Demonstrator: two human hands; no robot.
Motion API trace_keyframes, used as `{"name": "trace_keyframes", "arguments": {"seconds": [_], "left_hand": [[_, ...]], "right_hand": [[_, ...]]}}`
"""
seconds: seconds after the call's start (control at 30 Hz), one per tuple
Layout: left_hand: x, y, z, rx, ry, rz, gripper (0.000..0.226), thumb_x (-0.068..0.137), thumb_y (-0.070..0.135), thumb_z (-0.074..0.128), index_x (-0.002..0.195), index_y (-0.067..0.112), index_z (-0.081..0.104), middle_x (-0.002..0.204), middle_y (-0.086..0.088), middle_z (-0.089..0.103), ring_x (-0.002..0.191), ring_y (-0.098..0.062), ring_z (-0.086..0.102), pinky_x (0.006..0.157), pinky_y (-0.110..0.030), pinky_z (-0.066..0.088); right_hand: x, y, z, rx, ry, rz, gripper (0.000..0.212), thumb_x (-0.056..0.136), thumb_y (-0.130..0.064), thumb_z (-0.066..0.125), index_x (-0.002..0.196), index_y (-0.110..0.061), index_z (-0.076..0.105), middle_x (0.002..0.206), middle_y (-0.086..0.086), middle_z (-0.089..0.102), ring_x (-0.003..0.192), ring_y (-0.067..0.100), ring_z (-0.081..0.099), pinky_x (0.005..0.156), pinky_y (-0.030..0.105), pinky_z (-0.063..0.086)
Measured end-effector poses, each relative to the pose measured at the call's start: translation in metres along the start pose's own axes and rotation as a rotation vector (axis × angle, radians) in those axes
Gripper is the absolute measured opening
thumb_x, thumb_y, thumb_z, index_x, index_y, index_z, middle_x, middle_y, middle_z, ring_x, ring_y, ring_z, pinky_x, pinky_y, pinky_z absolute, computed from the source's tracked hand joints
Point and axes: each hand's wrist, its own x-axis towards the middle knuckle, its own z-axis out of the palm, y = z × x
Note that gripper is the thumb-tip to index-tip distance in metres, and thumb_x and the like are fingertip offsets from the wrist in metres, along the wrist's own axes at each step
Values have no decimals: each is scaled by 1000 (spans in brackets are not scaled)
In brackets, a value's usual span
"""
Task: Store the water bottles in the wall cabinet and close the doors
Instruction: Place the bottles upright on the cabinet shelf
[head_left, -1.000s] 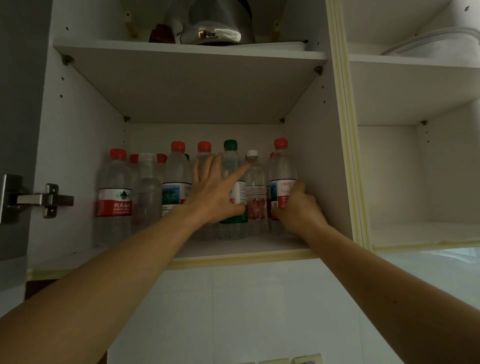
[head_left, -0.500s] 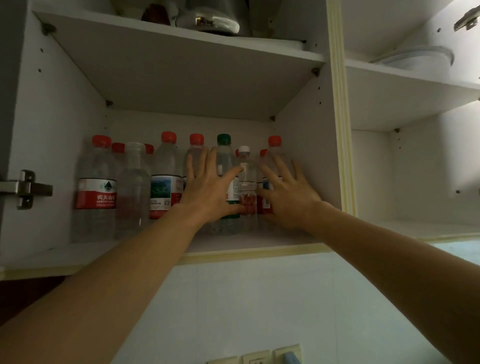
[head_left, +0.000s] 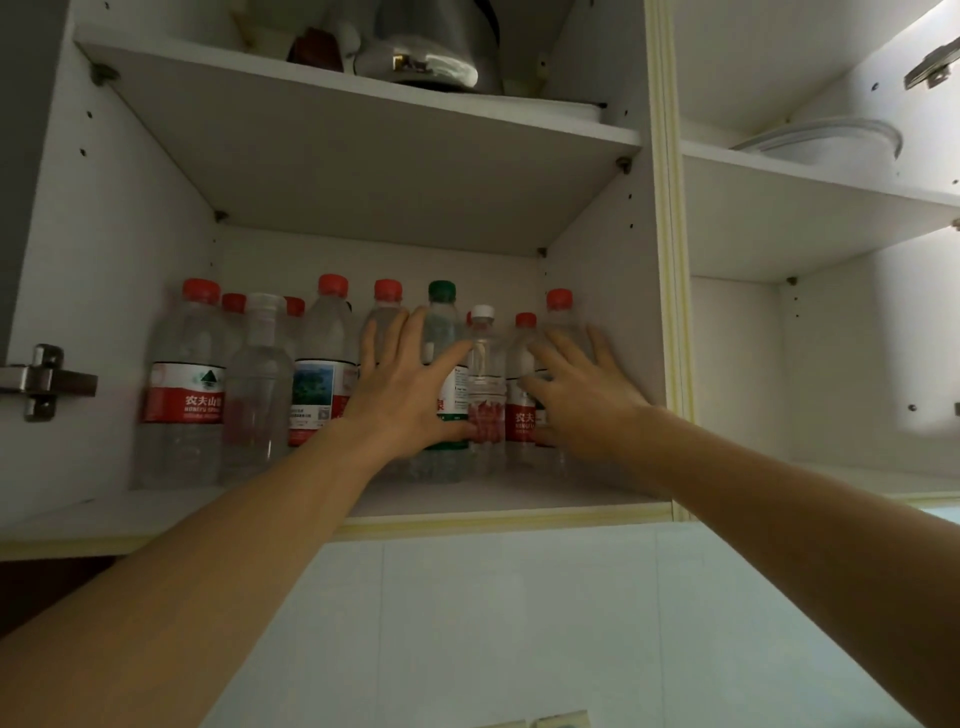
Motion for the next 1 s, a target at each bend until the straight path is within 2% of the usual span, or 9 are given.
{"name": "trace_keyframes", "arguments": {"seconds": [0.07,0.17,0.27,0.37,0.47,0.57,0.63,0.77,1.0], "left_hand": [[0,0,0,-7,-15,-21,115,73,80,64,158,42,-3,166,-16,-15,153,-34,-17,121,-62,-9],[1,-1,2,14,-25,-40,125,73,83,62,155,39,-21,166,-14,-17,153,-32,-20,121,-60,-11],[0,-6,6,7,13,-26,127,73,85,58,148,43,-35,167,-13,-15,153,-29,-18,121,-57,-10],[-1,-11,8,-8,50,-4,123,73,85,57,153,42,-25,167,-12,-10,153,-28,-14,122,-55,-6],[-1,-11,9,-8,39,3,121,73,86,56,155,40,-19,167,-11,-9,154,-29,-13,123,-56,-5],[0,-12,9,-9,28,12,121,72,86,57,158,38,-13,167,-11,-8,154,-28,-12,123,-57,-4],[0,-13,9,-8,33,13,121,71,87,56,160,37,-10,167,-12,-6,154,-29,-10,123,-58,-2],[1,-12,11,33,33,13,121,70,90,50,159,36,-11,167,-14,-7,154,-31,-10,123,-59,-2],[3,-5,14,121,47,-22,120,70,93,45,159,35,-10,167,-17,-5,153,-35,-7,122,-61,0]], "right_hand": [[11,8,-13,227,115,52,63,97,-39,60,153,-22,38,164,12,24,154,32,15,123,61,10],[40,20,-38,534,238,121,57,100,-31,59,153,-22,39,156,9,39,142,29,39,115,46,38],[75,27,-50,637,213,126,52,102,-26,57,152,-21,41,149,10,51,134,27,50,108,42,45],[104,28,-48,653,94,126,44,103,-29,56,145,-18,50,140,10,58,124,25,57,105,42,47],[122,24,-44,620,64,132,39,103,-28,55,141,-15,54,136,10,60,121,25,58,103,40,47],[135,17,-42,579,21,124,34,104,-31,52,131,-13,63,127,10,65,111,24,60,90,35,47],[140,13,-39,570,-4,121,34,103,-33,55,129,-13,64,126,10,66,110,24,61,92,37,49],[138,15,-37,605,51,129,39,98,-23,64,136,-13,59,139,10,59,125,26,57,97,35,46],[120,33,-47,677,137,163,34,99,-22,65,127,-4,66,122,15,69,99,24,66,83,33,55]]}}
